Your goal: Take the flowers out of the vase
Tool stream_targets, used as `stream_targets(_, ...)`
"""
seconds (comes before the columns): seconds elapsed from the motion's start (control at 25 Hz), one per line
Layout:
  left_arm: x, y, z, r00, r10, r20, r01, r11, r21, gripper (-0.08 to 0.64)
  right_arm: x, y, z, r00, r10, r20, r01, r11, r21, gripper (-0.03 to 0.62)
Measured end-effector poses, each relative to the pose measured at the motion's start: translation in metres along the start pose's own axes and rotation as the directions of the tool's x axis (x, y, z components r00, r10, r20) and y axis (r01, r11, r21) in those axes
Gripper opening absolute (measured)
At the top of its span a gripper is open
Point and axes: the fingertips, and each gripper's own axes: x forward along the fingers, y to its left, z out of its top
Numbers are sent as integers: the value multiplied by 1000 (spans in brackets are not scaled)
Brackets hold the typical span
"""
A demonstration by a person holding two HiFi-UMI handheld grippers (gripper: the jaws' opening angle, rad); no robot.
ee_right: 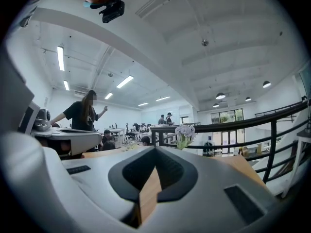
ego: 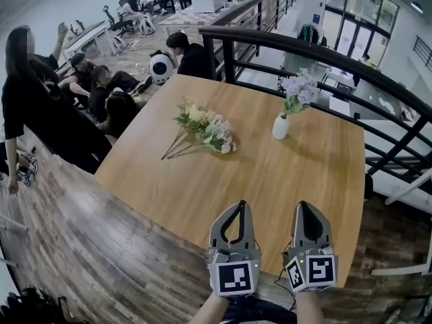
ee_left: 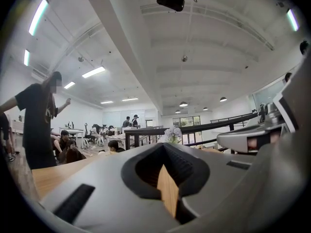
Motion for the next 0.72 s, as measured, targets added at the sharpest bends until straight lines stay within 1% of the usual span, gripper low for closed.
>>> stream_targets(0.32, 52, 27, 5, 999, -48, -2, 48, 999, -10, 15, 58, 1, 6, 999, -33, -17, 32, 999, -28, -8)
stream_targets(0.72, 97, 60, -5, 997, -69, -21, 69, 997, -26, 15, 116, 0, -3, 997, -61, -48, 59, 998, -28, 26)
